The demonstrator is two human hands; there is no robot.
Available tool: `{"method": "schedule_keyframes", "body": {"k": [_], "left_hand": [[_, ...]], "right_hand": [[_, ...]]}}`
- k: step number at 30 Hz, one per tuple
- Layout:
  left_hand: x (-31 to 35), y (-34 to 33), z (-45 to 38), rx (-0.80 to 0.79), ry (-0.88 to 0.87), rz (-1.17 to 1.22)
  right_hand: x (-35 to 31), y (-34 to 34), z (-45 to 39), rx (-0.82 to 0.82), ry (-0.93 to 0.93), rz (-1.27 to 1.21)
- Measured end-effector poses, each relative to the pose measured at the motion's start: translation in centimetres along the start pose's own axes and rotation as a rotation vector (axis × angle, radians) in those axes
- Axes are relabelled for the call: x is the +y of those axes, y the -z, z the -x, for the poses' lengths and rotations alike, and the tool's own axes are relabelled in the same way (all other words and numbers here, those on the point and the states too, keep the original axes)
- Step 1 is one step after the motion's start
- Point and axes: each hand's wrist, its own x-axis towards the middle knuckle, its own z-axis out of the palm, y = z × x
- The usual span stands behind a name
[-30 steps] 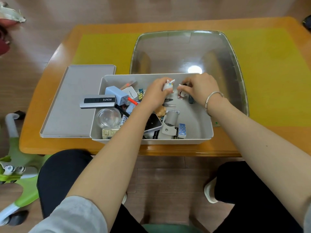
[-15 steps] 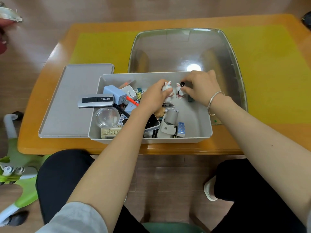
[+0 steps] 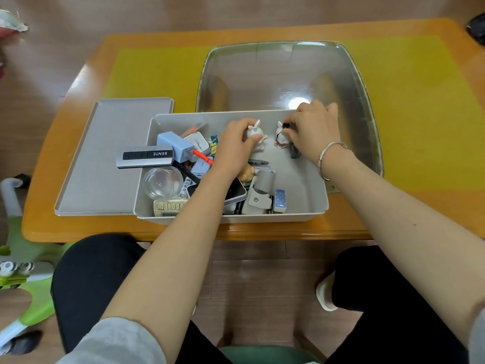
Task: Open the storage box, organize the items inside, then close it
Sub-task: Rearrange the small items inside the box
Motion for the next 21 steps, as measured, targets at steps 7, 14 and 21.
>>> {"method": "schedule_keyframes", "body": {"k": [7,14,21], "left_hand": [[0.1,-0.4,-0.5,0.025,-0.008,-0.07],[1.5,-2.4,-0.7,0.044,0.039,-0.067],[1.3,-2.1,-0.5,0.079,-0.037,-0.178]], "right_hand": [[0.0,-0.2,-0.1,0.005,-0.015,-0.024],[0.2,-0.5,0.0,0.02,-0.028,-0.057],[0.3,-0.6,0.0,0.021,-0.045,-0.121]]}}
